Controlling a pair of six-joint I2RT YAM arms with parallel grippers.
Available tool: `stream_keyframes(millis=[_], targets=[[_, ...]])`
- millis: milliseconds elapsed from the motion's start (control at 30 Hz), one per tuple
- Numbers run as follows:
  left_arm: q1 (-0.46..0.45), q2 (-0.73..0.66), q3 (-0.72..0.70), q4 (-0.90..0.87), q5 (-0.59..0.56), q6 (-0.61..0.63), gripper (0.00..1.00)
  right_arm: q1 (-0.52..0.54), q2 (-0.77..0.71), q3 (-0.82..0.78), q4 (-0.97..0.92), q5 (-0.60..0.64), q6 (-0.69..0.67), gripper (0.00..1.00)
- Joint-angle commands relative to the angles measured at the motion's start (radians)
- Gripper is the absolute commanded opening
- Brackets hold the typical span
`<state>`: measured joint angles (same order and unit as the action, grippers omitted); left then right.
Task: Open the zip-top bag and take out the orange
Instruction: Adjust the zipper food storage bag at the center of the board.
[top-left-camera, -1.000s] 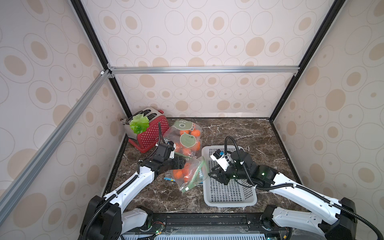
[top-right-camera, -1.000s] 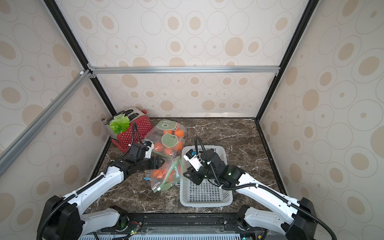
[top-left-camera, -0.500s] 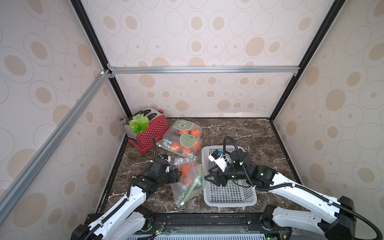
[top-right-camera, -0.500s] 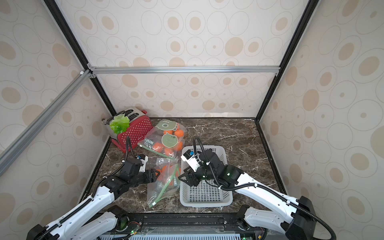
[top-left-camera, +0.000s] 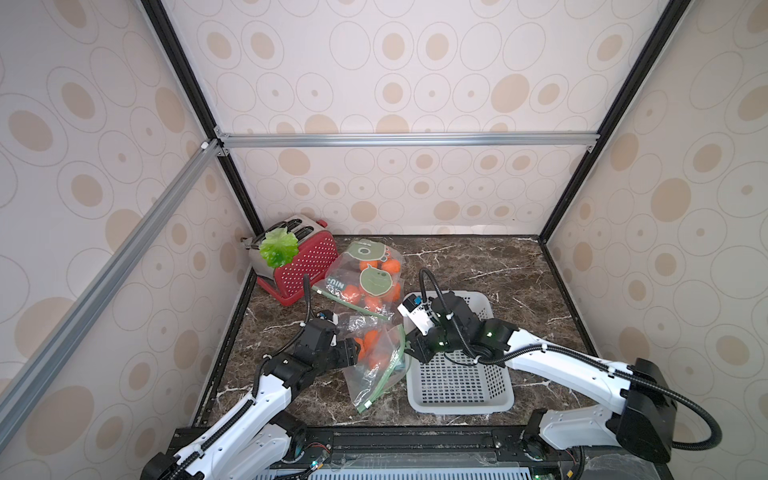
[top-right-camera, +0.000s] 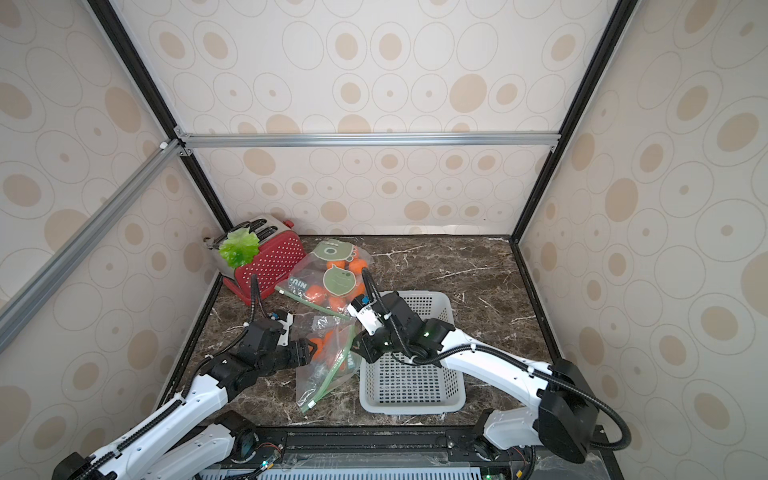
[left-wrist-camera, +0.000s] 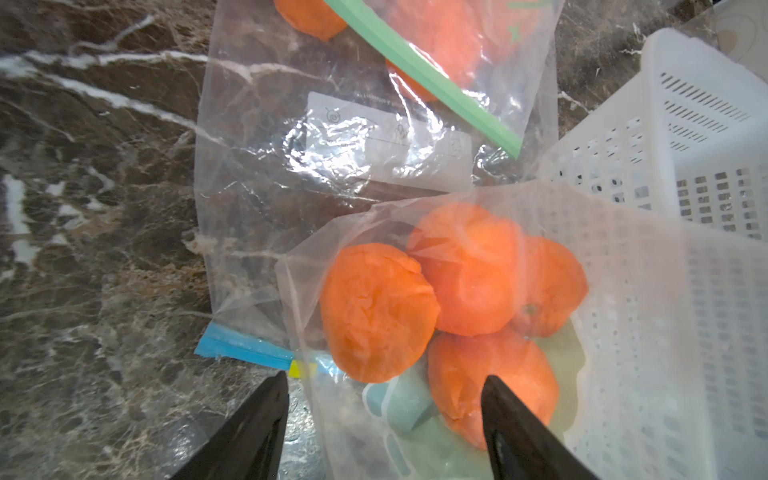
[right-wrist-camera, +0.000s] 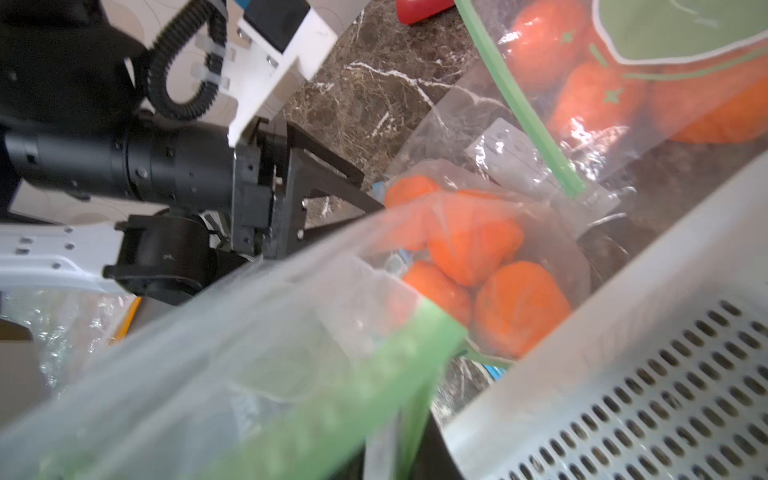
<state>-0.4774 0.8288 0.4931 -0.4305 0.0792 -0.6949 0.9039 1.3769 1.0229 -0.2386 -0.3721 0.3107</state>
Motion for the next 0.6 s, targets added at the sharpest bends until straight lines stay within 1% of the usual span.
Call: stream_keyframes(millis=[0,33,100,133,200,267,333,400,467,533,567], targets=[[0.002,-0.112,0.030,-0.091,-0.196,-0.085,0.75,0.023,0.066,0.156,-0.013,-0.081,-0.065,0.00],[0.007,-0.150,0.040,-0.105,-0.221,-0.081,0.75,0.033,0.080,0.204,-0.045,-0.085,-0.102,0.00],[0.012,-0.219,0.085,-0.179,-0.319,-0.085,0.77,0.047,0.103,0.299,-0.111,-0.112,-0.185,0.00],[0.013,-0.256,0.110,-0.220,-0.365,-0.080,0.78,0.051,0.107,0.341,-0.130,-0.150,-0.219,0.00],[0.017,-0.315,0.154,-0.285,-0.448,-0.073,0.79,0.051,0.104,0.376,-0.116,-0.242,-0.258,0.00],[0.020,-0.368,0.188,-0.308,-0.489,-0.049,0.79,0.055,0.083,0.370,-0.074,-0.398,-0.311,0.00],[0.019,-0.399,0.224,-0.359,-0.535,-0.044,0.79,0.056,0.061,0.352,-0.058,-0.476,-0.347,0.00],[0.020,-0.431,0.244,-0.394,-0.565,-0.040,0.79,0.056,0.038,0.331,-0.107,-0.484,-0.429,0.00],[0.020,-0.459,0.243,-0.407,-0.569,-0.034,0.79,0.053,0.017,0.308,-0.179,-0.415,-0.495,0.00],[0.020,-0.481,0.230,-0.414,-0.568,-0.037,0.79,0.047,-0.008,0.277,-0.204,-0.373,-0.525,0.00],[0.020,-0.489,0.220,-0.409,-0.562,-0.038,0.79,0.038,-0.030,0.241,-0.184,-0.367,-0.521,0.00]])
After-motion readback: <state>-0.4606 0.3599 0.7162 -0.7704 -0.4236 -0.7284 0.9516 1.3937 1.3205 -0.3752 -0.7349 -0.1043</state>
